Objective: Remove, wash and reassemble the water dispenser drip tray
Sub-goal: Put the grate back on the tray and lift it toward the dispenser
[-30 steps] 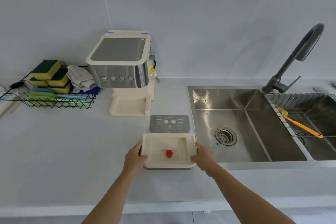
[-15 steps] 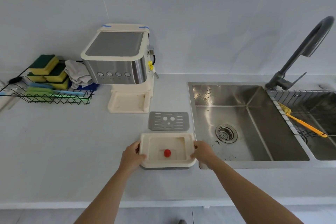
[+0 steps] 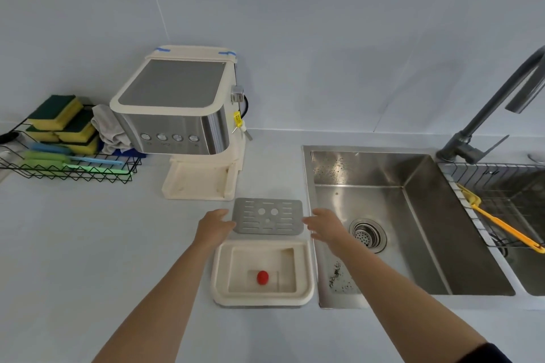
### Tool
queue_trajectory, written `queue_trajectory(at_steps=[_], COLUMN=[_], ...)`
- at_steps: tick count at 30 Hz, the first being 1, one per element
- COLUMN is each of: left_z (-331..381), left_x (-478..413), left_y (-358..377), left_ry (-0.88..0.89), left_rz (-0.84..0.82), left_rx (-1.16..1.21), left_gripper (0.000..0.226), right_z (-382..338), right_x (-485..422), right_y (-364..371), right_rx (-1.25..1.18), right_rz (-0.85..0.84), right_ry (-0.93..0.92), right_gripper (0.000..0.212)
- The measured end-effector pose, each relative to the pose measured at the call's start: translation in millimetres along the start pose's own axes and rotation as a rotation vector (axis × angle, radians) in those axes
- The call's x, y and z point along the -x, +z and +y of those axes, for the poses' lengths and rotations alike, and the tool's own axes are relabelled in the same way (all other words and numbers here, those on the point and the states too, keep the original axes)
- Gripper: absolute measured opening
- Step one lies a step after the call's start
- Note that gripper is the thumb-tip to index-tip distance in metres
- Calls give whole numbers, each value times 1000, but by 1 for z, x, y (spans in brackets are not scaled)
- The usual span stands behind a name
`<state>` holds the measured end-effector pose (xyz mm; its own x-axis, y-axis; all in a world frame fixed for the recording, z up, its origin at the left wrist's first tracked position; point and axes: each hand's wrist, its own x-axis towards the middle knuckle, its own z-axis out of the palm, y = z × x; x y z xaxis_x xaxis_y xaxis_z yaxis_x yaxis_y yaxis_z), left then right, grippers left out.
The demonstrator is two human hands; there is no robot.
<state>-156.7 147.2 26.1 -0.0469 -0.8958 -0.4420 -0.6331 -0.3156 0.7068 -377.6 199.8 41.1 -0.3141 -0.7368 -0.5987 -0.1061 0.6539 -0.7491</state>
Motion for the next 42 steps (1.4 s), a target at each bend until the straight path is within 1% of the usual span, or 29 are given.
queue_trajectory(at_steps=[3,6,7,8,9,10,11,12,13,15,17,18,19,22,23,24,25,26,27,28,29,30,32,33,35,37,39,41,42], left_z=[4,5,5,5,5,6,7,8,9,11,12,12,12,11,11,11,11,11,10,11,11,12,13,12,12,13,13,13,13], left_x=[-16,-28,-32,-36,-39,-42,-44,-47,-48,-50,-53,-55,-55,-56,-56,-56,-55,-54,-55,-54,-52,-51,-49,-48,-45,-39,-34,-28,-25], left_y=[7,11,12,13,13,14,16,17,18,22,24,25,26,27,28,28,26,25,25,23,22,22,22,22,21,20,19,16,15], left_ry=[-50,-98,-110,-121,-132,-143,-152,-163,-175,-211,-244,-258,-269,-293,-292,-289,-287,-274,-266,-256,-247,-241,-239,-243,-227,-209,-196,-179,-169], left_rz=[-25,-14,-4,6,14,20,23,24,25,33,40,39,38,62,62,56,44,37,32,25,27,35,57,63,55,56,68,90,101], left_rx=[-5,-35,-39,-38,-40,-46,-54,-53,-44,-15,27,45,51,-16,-39,-63,-93,-103,-117,-131,-127,-120,-53,-23,4,33,62,89,99], left_gripper=[57,57,57,57,57,58,58,59,59,57,55,54,54,48,43,32,16,12,24,30,31,28,11,8,13,12,12,7,10], right_z=[-8,-10,-10,-10,-10,-11,-10,-11,-11,-13,-13,-13,-12,-12,-13,-13,-13,-13,-13,-13,-13,-13,-13,-13,-14,-14,-15,-18,-19], right_x=[-13,-28,-33,-37,-41,-43,-48,-51,-53,-56,-58,-59,-59,-61,-61,-61,-61,-62,-62,-63,-62,-62,-61,-60,-58,-55,-50,-43,-39], right_y=[3,8,8,9,9,10,12,13,14,17,17,16,14,11,11,10,9,9,8,8,8,8,7,7,6,5,3,2,1], right_rx=[21,57,63,64,61,53,33,17,-5,-62,-139,-178,-214,-266,-271,-267,-264,-262,-267,-273,-263,-241,-190,-171,-168,-199,-206,-157,-123], right_rz=[-14,-1,2,-1,-5,2,10,13,14,10,13,17,13,9,9,17,22,25,24,21,20,21,30,35,40,50,55,43,36], right_ry=[-4,-6,2,6,23,35,51,68,83,122,145,159,177,211,219,223,226,230,236,238,240,241,239,235,217,192,150,102,87], right_gripper=[59,55,50,39,18,10,26,32,32,24,9,5,7,23,25,26,27,27,27,27,27,29,33,34,33,30,33,36,37])
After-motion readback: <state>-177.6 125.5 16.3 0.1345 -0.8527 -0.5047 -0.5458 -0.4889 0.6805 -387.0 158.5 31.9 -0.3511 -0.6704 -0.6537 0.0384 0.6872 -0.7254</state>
